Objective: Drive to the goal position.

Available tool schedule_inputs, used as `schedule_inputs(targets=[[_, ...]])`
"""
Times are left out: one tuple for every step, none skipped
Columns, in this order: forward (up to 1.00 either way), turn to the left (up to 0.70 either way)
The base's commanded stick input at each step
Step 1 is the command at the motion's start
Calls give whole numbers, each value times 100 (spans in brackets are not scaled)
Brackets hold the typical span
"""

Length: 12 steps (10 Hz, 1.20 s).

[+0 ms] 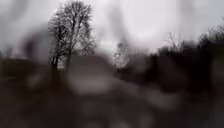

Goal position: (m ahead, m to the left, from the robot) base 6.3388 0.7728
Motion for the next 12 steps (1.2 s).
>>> schedule_inputs(targets=[[85, 11], [85, 0], [85, 0], [85, 0], [85, 0], [85, 0], [85, 0], [85, 0], [85, 0], [85, 0], [85, 0], [85, 0]])
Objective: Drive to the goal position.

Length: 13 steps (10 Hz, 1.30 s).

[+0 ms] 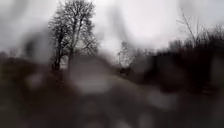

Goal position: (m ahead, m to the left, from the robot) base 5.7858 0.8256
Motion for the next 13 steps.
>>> schedule_inputs(targets=[[85, 0], [85, 0], [85, 0], [85, 0], [85, 0], [85, 0], [85, 0], [85, 0], [85, 0], [85, 0], [85, 0], [85, 0], [85, 0]])
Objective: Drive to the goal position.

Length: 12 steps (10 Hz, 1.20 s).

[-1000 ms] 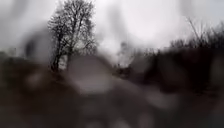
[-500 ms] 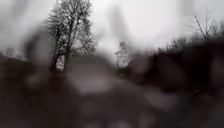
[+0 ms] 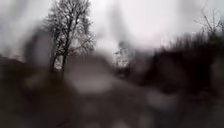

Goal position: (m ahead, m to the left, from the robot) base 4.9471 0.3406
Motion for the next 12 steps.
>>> schedule_inputs(targets=[[85, 0], [85, 0], [85, 0], [85, 0], [85, 0], [85, 0], [85, 0], [85, 0], [85, 0], [85, 0], [85, 0], [85, 0]])
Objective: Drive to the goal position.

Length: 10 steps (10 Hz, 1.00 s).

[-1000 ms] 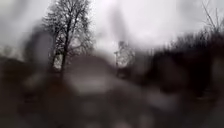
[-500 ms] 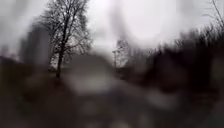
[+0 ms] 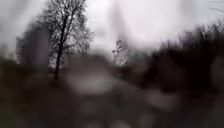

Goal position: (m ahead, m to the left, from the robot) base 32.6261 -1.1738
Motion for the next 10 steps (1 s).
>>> schedule_inputs(targets=[[85, 4], [85, 23], [85, 34], [85, 34], [85, 10], [85, 0], [85, 0], [85, 0], [85, 0], [85, 30]])
